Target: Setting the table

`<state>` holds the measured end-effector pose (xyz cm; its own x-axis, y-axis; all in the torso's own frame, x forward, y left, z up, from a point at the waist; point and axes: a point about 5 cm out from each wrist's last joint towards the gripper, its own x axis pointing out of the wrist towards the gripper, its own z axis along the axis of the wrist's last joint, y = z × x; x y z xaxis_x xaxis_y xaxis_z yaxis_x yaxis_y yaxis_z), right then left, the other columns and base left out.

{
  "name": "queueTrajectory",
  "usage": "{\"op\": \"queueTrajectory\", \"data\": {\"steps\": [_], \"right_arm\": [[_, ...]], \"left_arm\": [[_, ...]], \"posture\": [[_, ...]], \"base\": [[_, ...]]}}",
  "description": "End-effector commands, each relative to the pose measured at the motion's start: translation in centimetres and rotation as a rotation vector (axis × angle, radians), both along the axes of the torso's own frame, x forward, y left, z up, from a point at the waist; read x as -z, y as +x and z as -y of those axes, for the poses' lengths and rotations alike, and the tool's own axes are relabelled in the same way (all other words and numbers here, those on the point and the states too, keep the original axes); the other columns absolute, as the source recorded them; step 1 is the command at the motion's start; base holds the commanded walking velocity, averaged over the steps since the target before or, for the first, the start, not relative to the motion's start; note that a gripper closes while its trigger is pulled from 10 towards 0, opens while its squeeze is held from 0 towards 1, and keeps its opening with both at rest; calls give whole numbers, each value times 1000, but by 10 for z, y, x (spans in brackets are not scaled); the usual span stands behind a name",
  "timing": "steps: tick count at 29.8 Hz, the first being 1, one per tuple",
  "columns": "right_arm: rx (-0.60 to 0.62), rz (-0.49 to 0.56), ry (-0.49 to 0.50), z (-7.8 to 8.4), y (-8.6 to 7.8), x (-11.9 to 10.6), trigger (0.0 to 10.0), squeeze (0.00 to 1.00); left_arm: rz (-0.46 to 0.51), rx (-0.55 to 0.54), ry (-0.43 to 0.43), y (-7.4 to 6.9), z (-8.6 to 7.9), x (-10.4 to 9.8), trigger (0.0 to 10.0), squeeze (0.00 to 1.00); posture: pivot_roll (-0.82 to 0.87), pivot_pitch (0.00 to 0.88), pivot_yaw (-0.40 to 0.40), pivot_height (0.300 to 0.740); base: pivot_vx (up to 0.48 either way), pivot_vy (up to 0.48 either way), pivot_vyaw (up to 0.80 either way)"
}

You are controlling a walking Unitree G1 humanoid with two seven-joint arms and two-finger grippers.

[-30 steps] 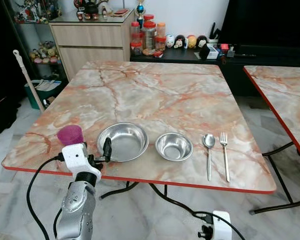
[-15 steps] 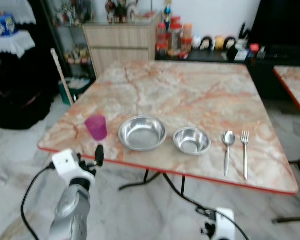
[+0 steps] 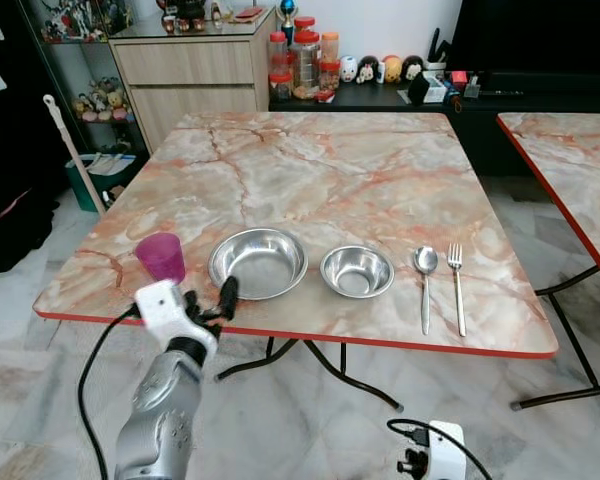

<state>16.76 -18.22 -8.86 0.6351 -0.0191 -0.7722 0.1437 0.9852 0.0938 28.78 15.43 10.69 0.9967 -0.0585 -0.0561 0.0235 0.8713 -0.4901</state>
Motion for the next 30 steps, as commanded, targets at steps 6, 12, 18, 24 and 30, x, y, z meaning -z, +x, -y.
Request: {"op": "queueTrajectory", "data": {"steps": [6,12,18,24,30], "right_arm": [[18,15,10,-1,5,-2,10000,0],[28,18,12,0,5,-2,10000,0],[35,15,12,2,4,-2,10000,0],[35,14,12,2,4,-2,10000,0],[39,16,16,1,4,-2,10000,0]], "left_arm": [[-137,-14,-32,10,5,6,10000,0],[-215,-69,-41,15,3,11,10000,0],[-203,-87,-31,18,4,3,10000,0],[-243,-108,-20,21,4,2,10000,0],[-277,-107,-31,28,9,10,10000,0]], "posture": [[83,0,36,740],[72,0,40,740],[71,0,41,740],[73,3,42,740],[60,0,47,740]], "base": [[0,0,0],[0,0,0],[0,0,0],[0,0,0],[0,0,0]]}}
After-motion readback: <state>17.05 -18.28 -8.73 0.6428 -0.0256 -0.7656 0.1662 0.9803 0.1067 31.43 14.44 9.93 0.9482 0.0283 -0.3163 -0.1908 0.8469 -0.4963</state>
